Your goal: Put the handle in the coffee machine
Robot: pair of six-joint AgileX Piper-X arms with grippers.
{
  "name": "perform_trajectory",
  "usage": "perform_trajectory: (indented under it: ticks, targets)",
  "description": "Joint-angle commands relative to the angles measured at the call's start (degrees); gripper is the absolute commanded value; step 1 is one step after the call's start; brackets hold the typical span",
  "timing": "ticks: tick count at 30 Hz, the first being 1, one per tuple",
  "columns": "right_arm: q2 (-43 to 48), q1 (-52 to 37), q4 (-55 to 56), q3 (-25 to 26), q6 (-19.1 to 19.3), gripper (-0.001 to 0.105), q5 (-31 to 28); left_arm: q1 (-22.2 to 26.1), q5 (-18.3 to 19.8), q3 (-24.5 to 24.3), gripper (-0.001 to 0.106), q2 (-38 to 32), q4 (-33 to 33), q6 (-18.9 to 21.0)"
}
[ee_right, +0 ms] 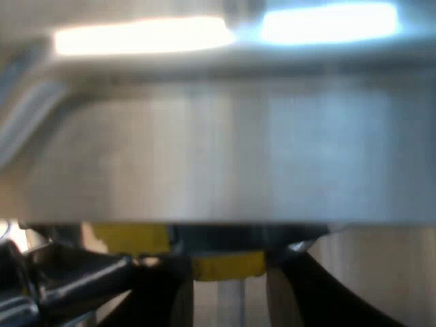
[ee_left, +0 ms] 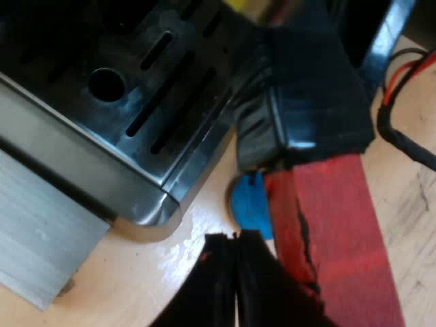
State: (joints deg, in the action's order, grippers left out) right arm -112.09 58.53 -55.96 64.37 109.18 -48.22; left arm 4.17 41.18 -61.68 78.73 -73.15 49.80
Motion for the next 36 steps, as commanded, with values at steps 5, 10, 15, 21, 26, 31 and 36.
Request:
perform_trajectory:
  ticks: [5,10,15,21,26,31,36]
  targets:
    - [2.58,-0.56,-8.51,1.70,4.22,0.028,-0.37,-0.62,2.48,1.47,0.000,-3.62,-1.06,2.54]
    - [2.58,-0.16,-8.24,1.70,4.22,0.028,-0.37,-1.19,2.03,1.47,0.000,-5.31,-0.85,3.27]
    - [2.58,0.15,-7.68,1.05,4.22,0.028,-0.37,-5.54,1.15,1.47,0.000,-5.44,-0.67,5.29]
    - [2.86,0.31,-7.68,-0.17,4.22,0.028,-0.37,-10.94,-0.58,1.47,0.000,-5.56,-0.37,7.05]
    - [6.11,0.48,-7.65,-6.80,4.22,0.028,-0.37,-11.81,-0.58,1.47,0.000,-5.56,0.07,8.24]
    - [9.97,2.08,-7.65,-13.34,3.96,0.028,-0.37,-11.81,-0.58,1.47,0.000,-5.56,0.52,8.71]
    - [13.90,5.13,-7.65,-18.83,3.96,0.028,-0.66,-11.81,-1.84,1.47,0.000,-5.56,3.01,12.27]
